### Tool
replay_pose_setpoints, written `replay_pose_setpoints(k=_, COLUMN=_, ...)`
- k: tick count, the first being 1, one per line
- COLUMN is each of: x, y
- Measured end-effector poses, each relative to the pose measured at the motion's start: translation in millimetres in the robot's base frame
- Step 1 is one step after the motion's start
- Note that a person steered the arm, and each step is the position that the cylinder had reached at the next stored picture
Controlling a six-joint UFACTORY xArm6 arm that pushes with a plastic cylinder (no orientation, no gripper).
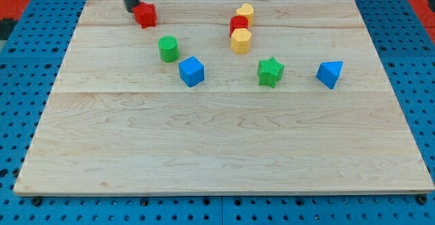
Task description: Slide the yellow heart to the top right of the red circle
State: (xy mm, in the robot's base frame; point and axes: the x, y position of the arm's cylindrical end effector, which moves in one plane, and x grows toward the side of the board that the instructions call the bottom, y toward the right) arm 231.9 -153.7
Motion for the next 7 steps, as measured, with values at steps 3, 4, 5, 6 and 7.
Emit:
replay_pose_setpoints(k=3, x=0.5, y=99.7)
replay_pose_setpoints(k=4, x=-34.9, y=188.9)
replay_pose_setpoints(k=5, x=-39.2, y=255.2)
replay_pose_setpoints(k=6, x=-21.6, y=226.6)
replay_pose_setpoints(k=7, x=-13.8, y=183.7)
